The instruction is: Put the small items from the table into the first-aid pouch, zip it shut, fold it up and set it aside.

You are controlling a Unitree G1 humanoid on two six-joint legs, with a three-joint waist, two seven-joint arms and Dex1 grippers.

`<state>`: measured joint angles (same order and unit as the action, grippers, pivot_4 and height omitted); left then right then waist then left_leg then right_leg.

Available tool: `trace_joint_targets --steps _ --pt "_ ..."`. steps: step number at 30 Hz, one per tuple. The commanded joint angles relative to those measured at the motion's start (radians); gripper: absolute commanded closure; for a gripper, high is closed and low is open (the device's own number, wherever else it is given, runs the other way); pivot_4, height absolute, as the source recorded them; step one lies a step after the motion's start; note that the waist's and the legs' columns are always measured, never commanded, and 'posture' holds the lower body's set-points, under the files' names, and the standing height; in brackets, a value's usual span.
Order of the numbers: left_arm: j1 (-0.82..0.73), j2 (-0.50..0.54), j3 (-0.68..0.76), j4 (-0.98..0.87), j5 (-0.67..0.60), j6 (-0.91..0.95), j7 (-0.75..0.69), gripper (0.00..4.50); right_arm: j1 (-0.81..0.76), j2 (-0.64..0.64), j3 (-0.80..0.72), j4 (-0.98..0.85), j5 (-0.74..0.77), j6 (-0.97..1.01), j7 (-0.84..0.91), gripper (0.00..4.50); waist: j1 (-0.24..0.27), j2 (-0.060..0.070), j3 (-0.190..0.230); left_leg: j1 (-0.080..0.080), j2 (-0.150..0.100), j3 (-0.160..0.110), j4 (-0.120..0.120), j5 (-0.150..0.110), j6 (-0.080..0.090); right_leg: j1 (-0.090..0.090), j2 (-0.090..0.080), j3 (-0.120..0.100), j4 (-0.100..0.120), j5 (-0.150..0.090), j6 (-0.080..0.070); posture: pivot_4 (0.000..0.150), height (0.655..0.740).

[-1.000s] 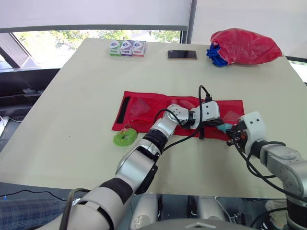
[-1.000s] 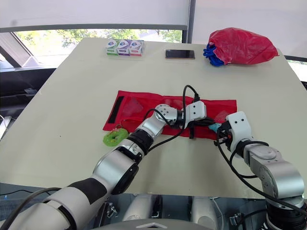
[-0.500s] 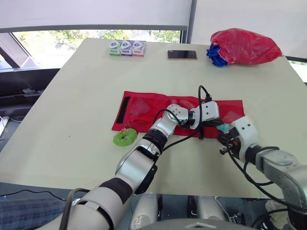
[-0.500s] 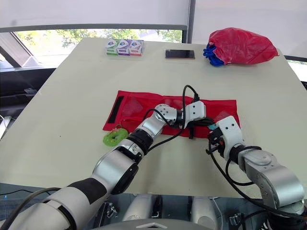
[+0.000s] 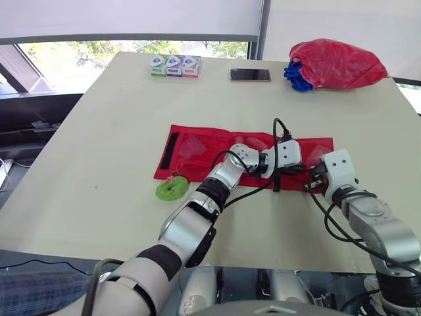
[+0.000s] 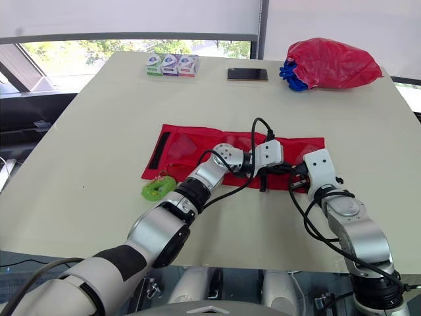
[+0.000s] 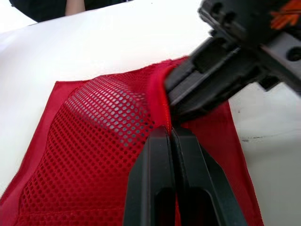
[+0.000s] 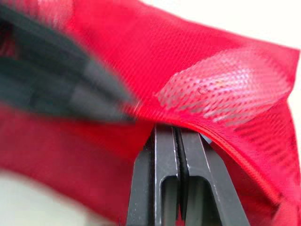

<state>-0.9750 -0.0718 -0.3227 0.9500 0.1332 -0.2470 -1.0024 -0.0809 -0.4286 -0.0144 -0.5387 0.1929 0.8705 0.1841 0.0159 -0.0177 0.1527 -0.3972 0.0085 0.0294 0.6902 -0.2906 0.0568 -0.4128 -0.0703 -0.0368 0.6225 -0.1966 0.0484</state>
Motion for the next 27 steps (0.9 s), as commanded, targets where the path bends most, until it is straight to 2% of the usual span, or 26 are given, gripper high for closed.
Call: trace_joint_targets --steps 1,8,16,19,22,24,25,27 --pt "0.013 -0.017 -0.012 -0.055 -0.012 -0.008 -0.015 4.5 0.061 -0.018 -0.031 -0.064 0.001 -0.09 0.044 4.47 0.0 0.0 0.0 0.0 0.0 0.0 0.0 0.0 0.0 0.0 0.0 0.0 0.0 0.0 0.0 0.15 0.74" --pt "0.027 -0.03 -0.016 -0.072 -0.014 0.0 -0.021 4.5 0.267 -0.081 -0.155 -0.194 0.093 -0.187 0.208 4.47 0.003 0.0 0.0 0.0 0.001 -0.001 0.0 0.0 0.0 0.0 0.0 0.0 -0.001 0.0 0.0 0.15 0.74" --pt "-0.018 -0.101 0.026 -0.029 -0.049 0.031 0.027 4.5 0.463 -0.065 -0.338 -0.211 0.132 -0.353 0.278 4.47 0.005 0.0 0.0 0.0 0.001 -0.001 0.0 0.0 0.0 0.001 0.0 0.001 -0.001 -0.002 0.003 0.15 0.74" --pt "-0.035 -0.123 0.04 -0.013 -0.064 0.038 0.045 3.63 0.496 -0.028 -0.373 -0.221 0.169 -0.367 0.266 4.5 0.001 0.0 0.0 0.0 0.001 -0.001 0.0 0.0 0.0 0.001 0.0 0.001 -0.001 -0.002 0.004 0.15 0.74" --pt "-0.037 -0.118 0.039 -0.02 -0.074 0.031 0.044 2.29 0.519 0.02 -0.398 -0.227 0.193 -0.371 0.243 4.5 -0.001 0.0 0.0 0.001 0.001 -0.001 0.0 0.0 0.0 0.0 0.0 0.001 0.0 -0.003 0.004 0.15 0.74" --pt "-0.018 -0.086 0.042 -0.068 -0.104 0.044 -0.028 1.33 0.527 0.059 -0.411 -0.23 0.232 -0.364 0.227 3.95 0.0 0.0 0.0 0.001 0.002 -0.001 0.0 0.0 0.0 0.0 0.0 0.001 0.0 -0.003 0.004 0.15 0.74" --pt "-0.003 -0.065 0.048 -0.11 -0.133 0.07 -0.081 0.68 0.529 0.08 -0.416 -0.232 0.259 -0.352 0.216 3.51 0.0 0.0 0.0 0.0 0.002 -0.001 0.0 0.0 0.0 0.0 0.0 0.001 0.0 -0.003 0.003 0.15 0.74" --pt "0.028 -0.021 0.061 -0.2 -0.189 0.126 -0.178 0.0 0.528 0.105 -0.419 -0.229 0.294 -0.336 0.203 2.64 -0.003 0.001 0.0 0.0 0.002 -0.001 0.0 0.0 0.0 0.0 0.0 0.001 0.0 -0.003 -0.001 0.15 0.74"
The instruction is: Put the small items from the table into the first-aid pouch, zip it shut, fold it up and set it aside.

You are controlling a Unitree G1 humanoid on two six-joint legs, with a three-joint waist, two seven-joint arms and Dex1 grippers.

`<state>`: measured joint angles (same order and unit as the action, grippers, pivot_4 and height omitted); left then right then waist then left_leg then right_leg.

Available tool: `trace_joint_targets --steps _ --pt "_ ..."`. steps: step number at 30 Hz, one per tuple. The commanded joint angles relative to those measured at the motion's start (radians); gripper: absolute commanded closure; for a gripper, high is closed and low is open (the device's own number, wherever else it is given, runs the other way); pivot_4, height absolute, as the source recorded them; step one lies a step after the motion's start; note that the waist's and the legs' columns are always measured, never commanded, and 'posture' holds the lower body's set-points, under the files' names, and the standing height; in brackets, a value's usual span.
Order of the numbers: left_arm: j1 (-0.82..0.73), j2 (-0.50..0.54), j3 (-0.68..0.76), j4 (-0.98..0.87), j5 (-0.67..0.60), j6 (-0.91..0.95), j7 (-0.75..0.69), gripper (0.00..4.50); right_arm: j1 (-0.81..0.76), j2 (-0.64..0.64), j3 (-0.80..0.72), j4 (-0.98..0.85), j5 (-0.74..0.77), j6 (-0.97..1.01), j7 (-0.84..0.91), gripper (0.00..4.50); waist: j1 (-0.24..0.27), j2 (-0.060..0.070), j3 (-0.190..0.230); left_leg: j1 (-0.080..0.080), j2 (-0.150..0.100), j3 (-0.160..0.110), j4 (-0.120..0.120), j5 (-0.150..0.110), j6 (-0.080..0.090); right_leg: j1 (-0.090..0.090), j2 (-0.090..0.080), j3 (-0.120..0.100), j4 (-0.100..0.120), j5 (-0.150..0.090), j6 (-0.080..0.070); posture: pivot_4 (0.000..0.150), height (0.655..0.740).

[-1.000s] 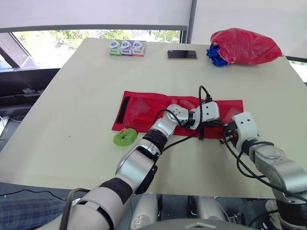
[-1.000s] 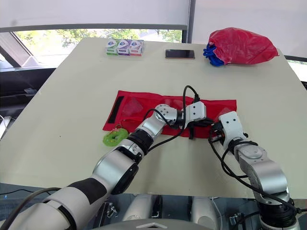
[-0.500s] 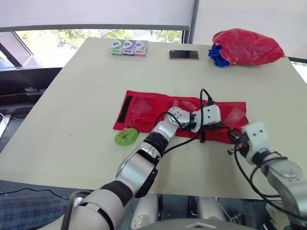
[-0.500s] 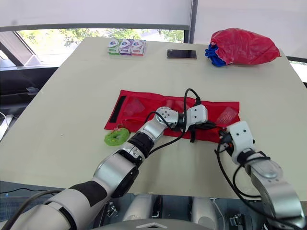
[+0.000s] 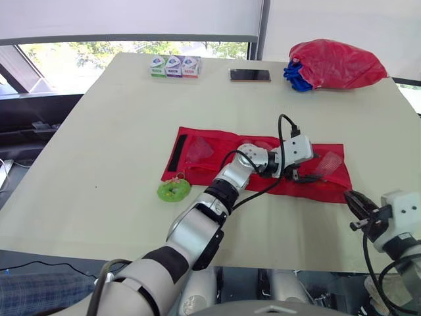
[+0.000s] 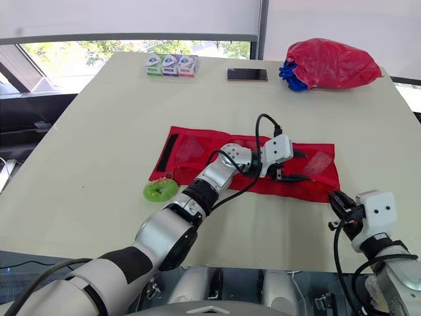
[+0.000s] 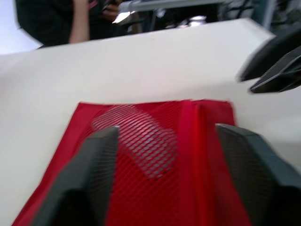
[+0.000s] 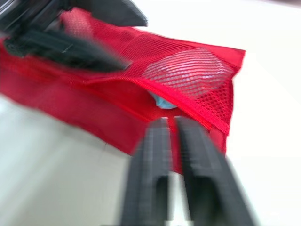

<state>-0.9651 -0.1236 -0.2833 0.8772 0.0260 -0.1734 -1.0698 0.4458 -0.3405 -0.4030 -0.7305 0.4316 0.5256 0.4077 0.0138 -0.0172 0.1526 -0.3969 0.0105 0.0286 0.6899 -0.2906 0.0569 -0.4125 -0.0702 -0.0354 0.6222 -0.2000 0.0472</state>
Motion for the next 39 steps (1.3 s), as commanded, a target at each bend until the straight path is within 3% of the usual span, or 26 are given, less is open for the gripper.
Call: trace_joint_targets --steps 1,4,6,12,19,23,25,30,31,39 --pt "0.03 0.046 0.023 -0.163 -0.099 0.075 -0.138 0.0 0.001 0.021 -0.03 -0.037 0.064 0.013 -0.026 2.17 -0.001 0.001 0.0 0.0 0.0 0.0 0.0 0.0 0.0 0.0 0.0 0.0 0.0 0.0 -0.002 0.15 0.74" --pt "0.084 0.167 0.038 -0.339 -0.178 0.207 -0.26 0.0 -0.027 0.039 -0.032 0.011 0.093 0.035 -0.059 0.39 0.0 0.001 -0.001 0.001 0.0 0.001 0.0 0.0 0.0 0.0 0.0 0.001 0.0 0.0 -0.002 0.15 0.74" --pt "0.117 0.268 0.054 -0.452 -0.227 0.293 -0.335 0.0 -0.061 0.043 -0.042 0.054 0.107 0.052 -0.085 0.05 -0.004 0.002 -0.001 0.001 0.0 0.001 0.0 0.0 0.0 0.0 0.0 0.001 0.0 0.0 -0.002 0.15 0.74" --pt "0.185 0.521 0.102 -0.645 -0.322 0.401 -0.464 0.0 -0.128 -0.009 -0.032 0.166 0.138 0.114 -0.076 0.05 -0.001 0.004 -0.002 0.002 0.001 0.002 -0.001 0.0 0.0 -0.001 0.001 0.003 0.002 0.0 -0.003 0.15 0.74" --pt "0.227 0.77 0.16 -0.725 -0.398 0.419 -0.544 0.0 -0.184 -0.06 -0.024 0.253 0.177 0.156 -0.029 0.05 -0.006 0.003 -0.001 0.002 0.0 0.002 -0.001 0.0 0.0 0.0 0.001 0.005 0.001 0.0 -0.003 0.15 0.74" --pt "0.278 0.854 0.173 -0.81 -0.429 0.443 -0.527 0.0 -0.186 -0.116 -0.034 0.294 0.162 0.158 0.006 1.04 -0.003 0.004 -0.001 0.003 0.001 0.003 -0.001 0.0 0.0 0.0 0.003 0.007 0.002 0.0 -0.003 0.15 0.74" --pt "0.293 0.866 0.181 -0.845 -0.451 0.463 -0.514 0.0 -0.183 -0.148 -0.041 0.32 0.135 0.136 0.014 2.1 0.003 0.004 -0.001 0.003 0.001 0.003 -0.001 0.0 0.0 0.0 0.003 0.007 0.002 0.0 -0.003 0.15 0.74" --pt "0.312 0.885 0.194 -0.898 -0.493 0.5 -0.494 0.0 -0.207 -0.188 -0.093 0.387 0.096 0.128 -0.03 4.23 0.0 0.004 -0.001 0.003 0.0 0.003 -0.001 0.0 0.0 0.0 0.003 0.009 0.001 -0.002 0.0 0.15 0.74" --pt "0.314 0.888 0.195 -0.908 -0.499 0.508 -0.489 0.0 -0.204 -0.202 -0.101 0.402 0.079 0.126 -0.034 4.44 0.0 0.004 -0.001 0.003 0.0 0.003 -0.001 0.0 0.0 0.0 0.003 0.009 0.001 -0.002 0.0 0.15 0.74" --pt "0.318 0.898 0.197 -0.936 -0.523 0.541 -0.462 0.0 -0.225 -0.313 -0.208 0.586 -0.071 0.101 -0.148 4.44 0.005 0.003 -0.001 0.003 -0.002 0.003 -0.001 0.001 0.0 0.0 0.003 0.012 0.001 -0.003 0.002 0.15 0.74"
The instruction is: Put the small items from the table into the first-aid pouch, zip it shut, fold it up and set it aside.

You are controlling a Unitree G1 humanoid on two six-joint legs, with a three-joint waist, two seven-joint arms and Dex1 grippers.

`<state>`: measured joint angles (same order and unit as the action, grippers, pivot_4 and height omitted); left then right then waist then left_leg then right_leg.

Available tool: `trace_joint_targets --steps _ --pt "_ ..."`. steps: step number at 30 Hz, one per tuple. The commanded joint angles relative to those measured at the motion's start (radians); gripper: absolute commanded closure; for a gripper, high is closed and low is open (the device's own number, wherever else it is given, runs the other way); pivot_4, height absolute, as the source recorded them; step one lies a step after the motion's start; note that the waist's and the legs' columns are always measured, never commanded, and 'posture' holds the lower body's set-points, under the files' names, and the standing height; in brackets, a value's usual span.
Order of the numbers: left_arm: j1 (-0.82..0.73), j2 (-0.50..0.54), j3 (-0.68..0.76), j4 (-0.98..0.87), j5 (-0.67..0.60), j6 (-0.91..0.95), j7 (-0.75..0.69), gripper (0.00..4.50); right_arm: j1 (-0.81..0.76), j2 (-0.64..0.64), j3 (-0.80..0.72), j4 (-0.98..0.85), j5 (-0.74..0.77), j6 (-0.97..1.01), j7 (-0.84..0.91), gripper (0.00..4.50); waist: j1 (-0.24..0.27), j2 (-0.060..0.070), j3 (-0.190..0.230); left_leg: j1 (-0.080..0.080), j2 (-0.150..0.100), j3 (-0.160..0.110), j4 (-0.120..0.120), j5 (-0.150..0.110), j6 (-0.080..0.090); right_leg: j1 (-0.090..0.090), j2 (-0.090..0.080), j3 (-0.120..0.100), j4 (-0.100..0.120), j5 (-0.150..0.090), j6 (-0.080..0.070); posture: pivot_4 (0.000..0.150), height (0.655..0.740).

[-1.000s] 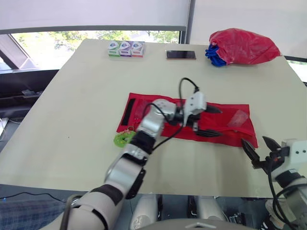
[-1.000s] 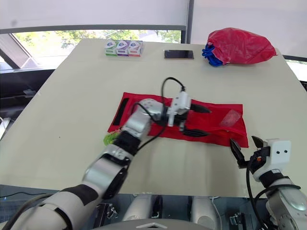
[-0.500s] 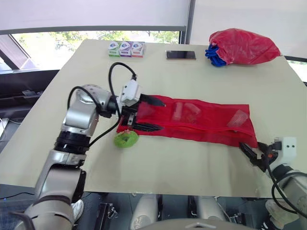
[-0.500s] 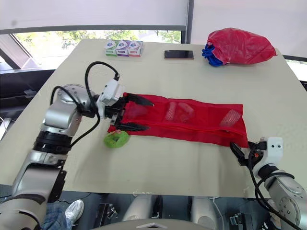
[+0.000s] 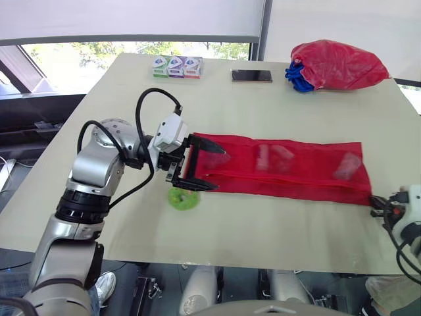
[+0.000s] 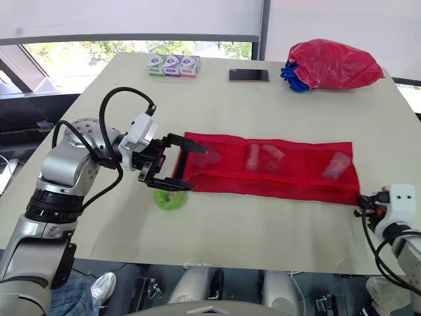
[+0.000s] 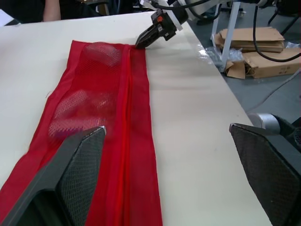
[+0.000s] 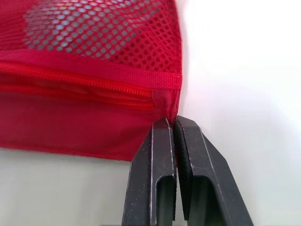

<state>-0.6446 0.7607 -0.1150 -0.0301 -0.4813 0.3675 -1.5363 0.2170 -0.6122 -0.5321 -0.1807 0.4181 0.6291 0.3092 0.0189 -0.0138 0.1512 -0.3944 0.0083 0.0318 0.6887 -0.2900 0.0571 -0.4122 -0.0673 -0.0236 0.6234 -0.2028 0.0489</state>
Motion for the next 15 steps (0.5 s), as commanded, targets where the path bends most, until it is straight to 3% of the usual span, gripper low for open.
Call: trace_joint_targets --steps 1,5,7,8,10,15 --pt "-0.001 0.014 0.028 -0.029 -0.013 -0.001 0.006 0.0 0.005 -0.048 -0.082 0.045 -0.066 0.0 -0.054 4.44 -0.001 0.0 0.0 0.0 0.0 0.0 0.0 0.0 0.0 0.0 0.0 0.001 0.0 0.0 0.0 0.15 0.74" --pt "0.004 0.01 0.029 -0.028 -0.008 -0.005 0.026 0.0 0.015 -0.053 -0.095 0.06 -0.087 -0.019 -0.045 4.44 -0.006 0.0 0.0 0.0 0.001 0.0 0.0 0.0 0.0 0.0 0.003 0.003 0.0 0.0 0.0 0.15 0.74" --pt "0.006 0.007 0.033 -0.024 -0.008 -0.002 0.041 0.0 0.031 -0.063 -0.088 0.05 -0.107 -0.038 -0.032 3.81 -0.007 0.0 0.0 0.001 0.001 0.001 0.0 0.0 0.0 0.0 0.005 0.006 0.0 0.0 0.0 0.15 0.74" --pt "0.008 0.007 0.034 -0.023 -0.008 0.001 0.048 0.0 0.039 -0.065 -0.085 0.042 -0.111 -0.059 -0.014 3.27 -0.007 0.0 0.0 0.002 0.001 0.001 -0.001 0.0 0.0 0.0 0.006 0.008 0.001 0.0 0.001 0.15 0.74" --pt "0.02 0.01 0.043 -0.02 -0.006 0.005 0.07 0.0 0.083 -0.067 -0.093 -0.012 -0.094 -0.079 0.046 2.78 -0.006 0.001 0.0 0.002 0.001 0.002 -0.001 0.0 0.0 0.0 0.007 0.011 0.001 -0.001 0.001 0.15 0.74" --pt "0.06 0.007 0.068 0.0 0.01 0.062 0.184 0.0 0.247 -0.075 -0.164 -0.197 -0.018 -0.062 0.205 0.48 -0.005 0.001 0.0 0.002 0.002 0.003 -0.001 0.0 0.0 0.0 0.008 0.013 0.001 -0.001 0.002 0.15 0.74"
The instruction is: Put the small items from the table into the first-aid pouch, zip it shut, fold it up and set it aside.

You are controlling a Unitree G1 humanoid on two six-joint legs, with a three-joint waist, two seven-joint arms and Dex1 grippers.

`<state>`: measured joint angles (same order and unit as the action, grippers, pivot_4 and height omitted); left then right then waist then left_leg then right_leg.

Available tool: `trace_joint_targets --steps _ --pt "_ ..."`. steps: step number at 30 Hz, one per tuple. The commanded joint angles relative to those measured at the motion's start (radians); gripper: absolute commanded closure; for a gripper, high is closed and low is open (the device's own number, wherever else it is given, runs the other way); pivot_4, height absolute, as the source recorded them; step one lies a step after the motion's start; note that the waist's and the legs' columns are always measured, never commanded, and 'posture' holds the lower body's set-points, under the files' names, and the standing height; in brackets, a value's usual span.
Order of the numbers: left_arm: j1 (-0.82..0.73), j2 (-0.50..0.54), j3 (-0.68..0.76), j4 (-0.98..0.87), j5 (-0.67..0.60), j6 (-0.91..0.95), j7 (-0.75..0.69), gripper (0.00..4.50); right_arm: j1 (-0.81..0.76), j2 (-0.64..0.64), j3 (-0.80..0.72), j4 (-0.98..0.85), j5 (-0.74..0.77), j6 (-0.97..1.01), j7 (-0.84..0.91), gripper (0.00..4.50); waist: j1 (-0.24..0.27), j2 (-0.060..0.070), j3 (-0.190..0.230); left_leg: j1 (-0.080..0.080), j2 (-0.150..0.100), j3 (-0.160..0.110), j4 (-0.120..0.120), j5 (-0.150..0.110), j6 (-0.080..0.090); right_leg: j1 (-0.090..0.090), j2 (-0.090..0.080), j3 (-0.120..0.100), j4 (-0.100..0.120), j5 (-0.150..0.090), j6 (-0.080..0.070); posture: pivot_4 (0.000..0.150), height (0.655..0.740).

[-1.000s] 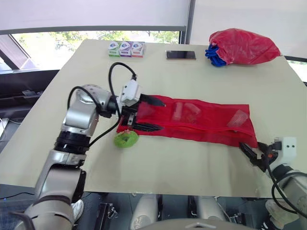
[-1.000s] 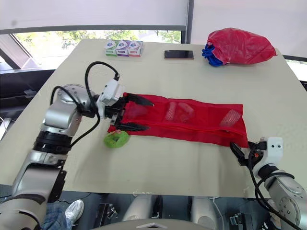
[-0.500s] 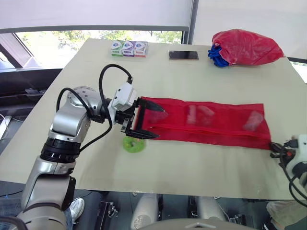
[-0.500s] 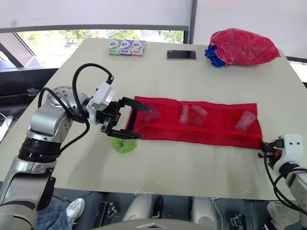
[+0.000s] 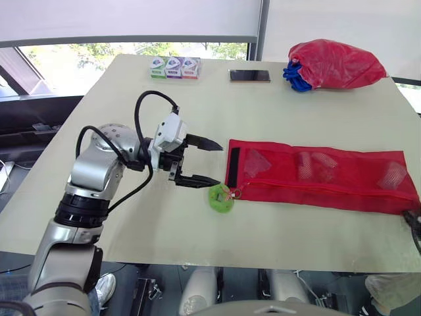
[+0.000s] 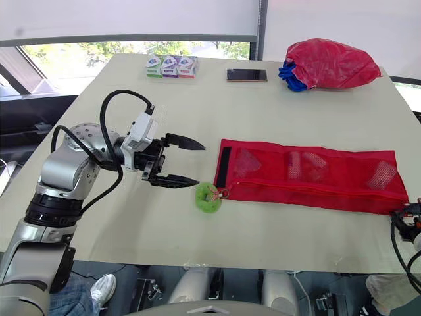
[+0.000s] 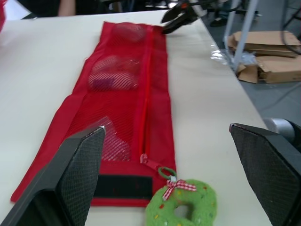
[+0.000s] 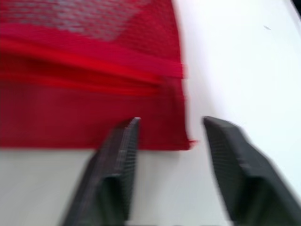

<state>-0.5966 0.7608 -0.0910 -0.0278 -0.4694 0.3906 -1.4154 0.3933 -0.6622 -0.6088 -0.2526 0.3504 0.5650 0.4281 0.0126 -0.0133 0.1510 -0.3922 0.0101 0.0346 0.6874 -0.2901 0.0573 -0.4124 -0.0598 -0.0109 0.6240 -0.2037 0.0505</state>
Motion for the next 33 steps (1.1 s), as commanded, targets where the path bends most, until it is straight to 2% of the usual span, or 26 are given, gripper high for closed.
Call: trace_joint_targets --steps 1,4,8,15,19,28,33 --pt "0.017 0.002 0.05 0.006 -0.007 0.075 0.095 0.0 0.105 -0.025 -0.113 -0.171 0.08 0.005 0.128 0.04 0.002 0.0 0.0 0.0 0.0 0.0 0.0 0.0 0.0 0.0 0.0 0.0 0.0 0.0 0.0 0.15 0.74" --pt "0.029 -0.025 0.062 0.033 -0.014 0.156 0.186 0.0 0.17 -0.027 -0.171 -0.289 0.197 0.02 0.242 0.04 0.002 0.0 0.0 0.0 0.001 0.0 0.0 0.0 0.0 0.0 0.0 0.0 0.0 0.0 0.001 0.15 0.74" --pt "0.039 -0.06 0.054 0.077 0.003 0.203 0.254 0.0 0.169 -0.012 -0.207 -0.409 0.37 0.052 0.3 0.04 -0.002 -0.002 0.0 0.001 0.002 0.0 0.0 0.0 0.0 0.0 0.002 0.001 0.0 -0.001 0.001 0.15 0.74" --pt "-0.05 -0.175 0.126 0.252 -0.078 0.504 0.421 0.0 0.158 -0.039 -0.207 -0.58 0.563 0.051 0.344 0.04 0.004 -0.004 0.001 -0.001 0.002 -0.002 0.001 0.0 0.0 0.0 0.003 0.0 0.0 0.0 0.001 0.15 0.74" --pt "-0.119 -0.204 0.147 0.346 -0.129 0.708 0.462 0.0 0.142 -0.059 -0.196 -0.629 0.588 0.031 0.332 0.04 0.002 -0.006 0.001 -0.001 0.001 -0.002 0.001 0.0 0.0 0.0 0.002 0.0 0.0 0.0 0.001 0.15 0.74" --pt "-0.16 -0.326 0.094 0.382 -0.112 0.866 0.564 0.0 0.12 -0.092 -0.168 -0.684 0.611 0.025 0.294 0.04 0.005 -0.007 -0.001 -0.001 0.001 -0.003 0.001 0.0 0.0 0.0 0.002 0.0 0.0 0.002 -0.002 0.15 0.74" --pt "-0.188 -0.423 0.193 0.459 -0.146 0.983 0.649 0.0 0.111 -0.098 -0.147 -0.717 0.61 0.018 0.264 0.04 0.005 -0.007 -0.001 -0.001 0.0 -0.003 0.001 0.0 0.0 0.001 0.002 0.001 0.0 0.002 -0.002 0.15 0.74"
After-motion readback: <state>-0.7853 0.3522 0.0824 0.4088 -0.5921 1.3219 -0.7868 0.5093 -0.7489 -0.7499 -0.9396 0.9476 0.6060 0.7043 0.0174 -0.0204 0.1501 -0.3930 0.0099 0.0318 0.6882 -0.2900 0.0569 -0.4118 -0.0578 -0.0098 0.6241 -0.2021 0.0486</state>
